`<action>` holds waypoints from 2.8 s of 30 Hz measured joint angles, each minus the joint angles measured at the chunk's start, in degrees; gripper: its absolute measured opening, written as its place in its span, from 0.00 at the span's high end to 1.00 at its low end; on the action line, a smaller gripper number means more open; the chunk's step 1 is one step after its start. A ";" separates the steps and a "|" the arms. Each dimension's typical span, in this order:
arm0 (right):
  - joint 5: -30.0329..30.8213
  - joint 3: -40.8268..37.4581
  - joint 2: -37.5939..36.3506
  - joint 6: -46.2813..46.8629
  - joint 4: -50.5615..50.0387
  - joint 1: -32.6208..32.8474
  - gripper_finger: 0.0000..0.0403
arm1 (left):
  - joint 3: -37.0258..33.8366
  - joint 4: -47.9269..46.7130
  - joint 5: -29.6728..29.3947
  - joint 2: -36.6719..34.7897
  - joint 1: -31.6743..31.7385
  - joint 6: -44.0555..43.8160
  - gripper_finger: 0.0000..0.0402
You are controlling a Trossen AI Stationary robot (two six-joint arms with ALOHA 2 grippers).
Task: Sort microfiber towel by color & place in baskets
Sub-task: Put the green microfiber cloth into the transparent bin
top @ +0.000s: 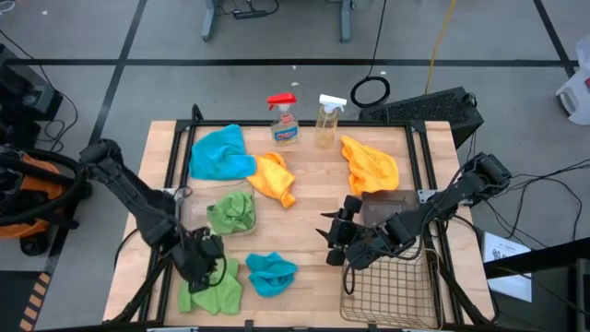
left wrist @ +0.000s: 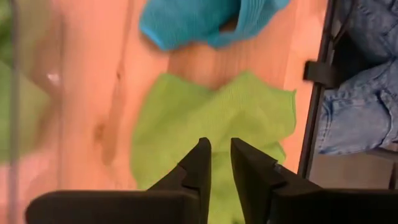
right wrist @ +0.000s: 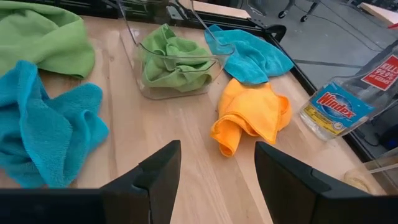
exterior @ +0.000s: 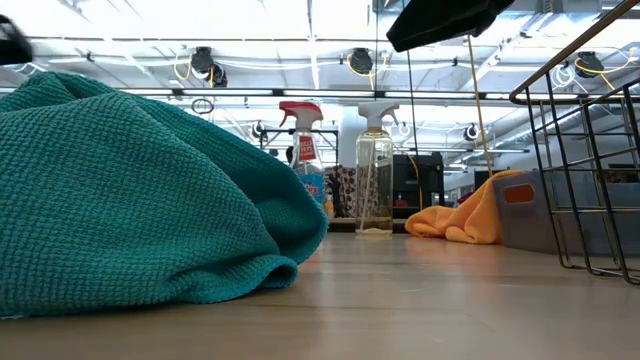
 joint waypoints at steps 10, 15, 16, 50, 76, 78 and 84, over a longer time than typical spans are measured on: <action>-1.10 0.00 0.00 -0.03 0.19 0.00 0.51 | 0.00 -0.48 -1.70 9.50 -2.74 -1.95 0.53; -1.09 0.00 0.00 -0.18 0.19 0.02 0.51 | -0.02 -0.53 -2.92 13.24 -2.74 -0.49 0.41; -1.09 0.00 0.00 -0.21 0.16 0.00 0.51 | -0.08 -0.44 -3.27 13.89 -2.74 -0.21 0.40; -1.07 -0.02 0.00 -0.05 0.12 0.02 0.51 | 2.58 1.37 -4.52 23.75 -2.22 8.54 0.96; -0.70 -0.02 0.00 2.81 0.14 4.66 0.51 | 25.46 -16.61 -29.02 12.30 2.19 17.36 0.96; -0.70 -0.02 0.00 2.35 0.14 4.72 0.51 | 26.75 -16.60 -31.75 11.17 2.35 17.63 0.96; -0.19 -0.02 0.00 -0.48 0.14 4.70 0.51 | 30.52 -17.88 -37.45 7.67 4.24 18.25 0.96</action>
